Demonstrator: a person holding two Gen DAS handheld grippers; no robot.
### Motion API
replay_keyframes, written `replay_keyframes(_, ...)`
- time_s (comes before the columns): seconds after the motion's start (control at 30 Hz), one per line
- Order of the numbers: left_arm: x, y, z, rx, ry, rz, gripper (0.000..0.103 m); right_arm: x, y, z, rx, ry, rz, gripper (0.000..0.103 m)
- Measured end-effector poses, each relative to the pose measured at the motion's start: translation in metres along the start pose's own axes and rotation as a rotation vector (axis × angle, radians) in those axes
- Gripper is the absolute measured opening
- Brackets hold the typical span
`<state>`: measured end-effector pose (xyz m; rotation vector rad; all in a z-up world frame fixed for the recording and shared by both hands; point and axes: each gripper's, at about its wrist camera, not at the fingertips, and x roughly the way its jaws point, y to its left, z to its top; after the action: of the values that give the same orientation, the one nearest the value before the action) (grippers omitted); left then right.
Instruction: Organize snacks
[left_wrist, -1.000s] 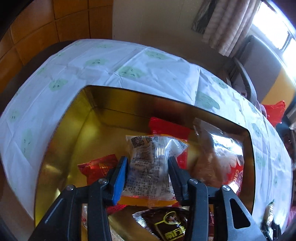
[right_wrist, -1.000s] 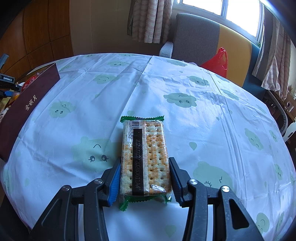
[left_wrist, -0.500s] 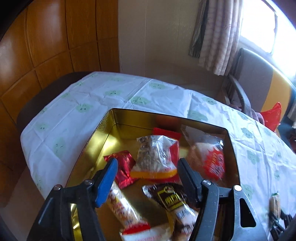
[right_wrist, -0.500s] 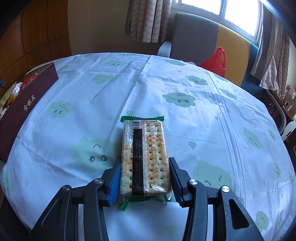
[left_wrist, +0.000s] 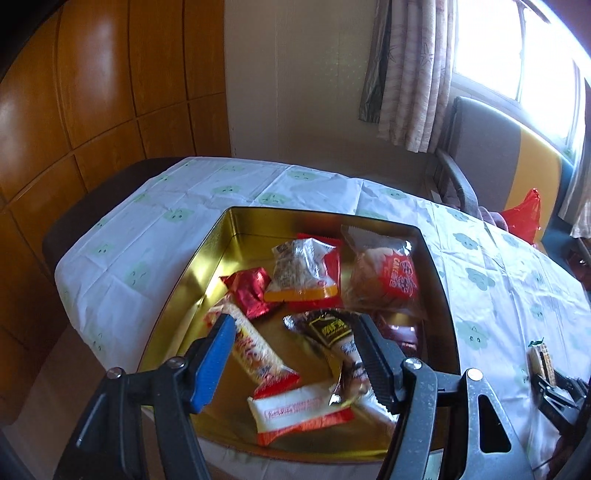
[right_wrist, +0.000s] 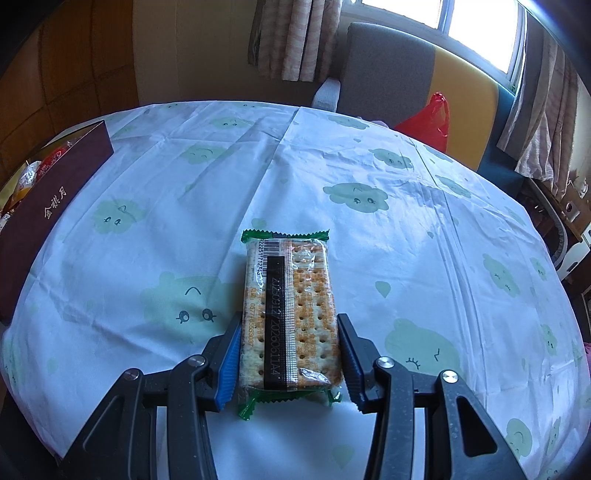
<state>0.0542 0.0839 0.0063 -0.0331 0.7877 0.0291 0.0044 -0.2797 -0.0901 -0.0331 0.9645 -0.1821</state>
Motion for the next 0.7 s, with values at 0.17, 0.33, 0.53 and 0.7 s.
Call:
replay_keyframes(0.17,-0.002,0.008,-0.012,-0.021,0.017,0.002,0.068,0.001,0.001,0.003,-0.009,0.026,-0.01,0.048)
replay_keyframes(0.33,-0.003,0.014,-0.016,-0.042,0.017,-0.001,0.068,0.001,0.003,0.006,-0.021,0.046,-0.028,0.047)
replay_keyframes(0.53,-0.007,0.018,-0.016,-0.053,-0.01,0.002,0.068,0.0,0.006,0.008,-0.031,0.065,-0.047,0.047)
replay_keyframes(0.7,-0.009,0.02,-0.015,-0.055,-0.017,0.0,0.068,0.0,0.008,0.011,-0.048,0.082,-0.05,0.047)
